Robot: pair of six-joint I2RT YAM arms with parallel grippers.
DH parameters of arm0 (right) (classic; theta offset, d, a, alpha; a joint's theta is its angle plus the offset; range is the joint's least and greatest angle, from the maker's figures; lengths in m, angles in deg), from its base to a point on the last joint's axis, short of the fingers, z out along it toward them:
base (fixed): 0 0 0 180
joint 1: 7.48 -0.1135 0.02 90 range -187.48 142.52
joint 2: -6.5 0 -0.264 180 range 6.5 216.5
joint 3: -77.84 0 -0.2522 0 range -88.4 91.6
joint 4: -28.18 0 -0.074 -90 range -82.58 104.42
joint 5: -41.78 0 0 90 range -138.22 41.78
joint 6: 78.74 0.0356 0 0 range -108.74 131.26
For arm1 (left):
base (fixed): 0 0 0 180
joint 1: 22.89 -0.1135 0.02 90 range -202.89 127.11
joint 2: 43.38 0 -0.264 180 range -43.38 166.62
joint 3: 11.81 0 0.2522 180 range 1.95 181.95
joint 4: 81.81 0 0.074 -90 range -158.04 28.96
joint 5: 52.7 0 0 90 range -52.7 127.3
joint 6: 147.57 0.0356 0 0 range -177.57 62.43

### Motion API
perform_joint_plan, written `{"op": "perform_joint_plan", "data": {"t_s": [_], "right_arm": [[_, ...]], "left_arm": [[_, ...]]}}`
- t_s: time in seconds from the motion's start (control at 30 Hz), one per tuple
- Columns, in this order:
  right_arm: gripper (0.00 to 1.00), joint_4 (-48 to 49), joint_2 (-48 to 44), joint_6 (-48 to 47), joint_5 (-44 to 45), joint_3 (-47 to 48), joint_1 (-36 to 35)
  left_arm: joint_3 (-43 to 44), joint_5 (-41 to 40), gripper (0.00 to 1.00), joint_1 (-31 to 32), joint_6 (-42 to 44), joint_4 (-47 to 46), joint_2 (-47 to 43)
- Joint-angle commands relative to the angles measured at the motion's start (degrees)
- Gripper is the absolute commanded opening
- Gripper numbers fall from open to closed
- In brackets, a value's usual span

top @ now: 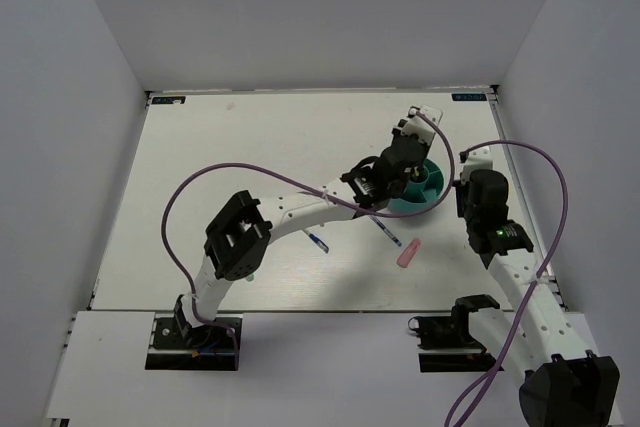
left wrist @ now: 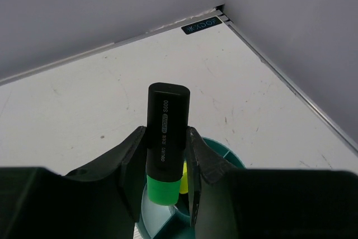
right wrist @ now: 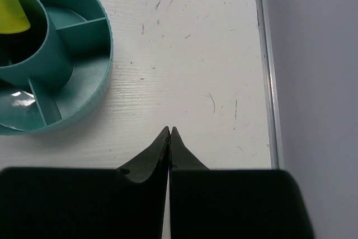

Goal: Sort the stationery into containers
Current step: Place the pen in the storage box.

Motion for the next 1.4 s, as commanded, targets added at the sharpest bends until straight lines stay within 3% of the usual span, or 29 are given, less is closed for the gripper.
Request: {"op": "perform_joint_plan", "data": {"t_s": [0.0,0.27,0.6,1.27,1.37], "right_arm": [[0.00,3.5,-0.7,0.5,1.8,-0.3,0.4],[0.00,3.6,-0.9,0.5,2.1,-0.4,0.5],[0.00,3.8,-0.8,0.4,1.9,-0.5,0.6],[0.00,3.6,-1.1,0.3,1.5,-0.6,0.7],[0.00,3.7,-1.1,0.2,1.4,-0.7,0.5]], "left_arm": [[2.2,1.1,0.00,-1.2,-7.1,0.5,-1.0],[3.3,3.5,0.00,-2.9,-15.1,1.9,2.2],[5.1,4.7,0.00,-3.1,-18.3,2.2,5.0],[3.6,4.5,0.00,-2.1,-19.4,-0.2,7.6],[2.8,4.0,0.06,-1.7,-19.3,-0.4,7.2]]}}
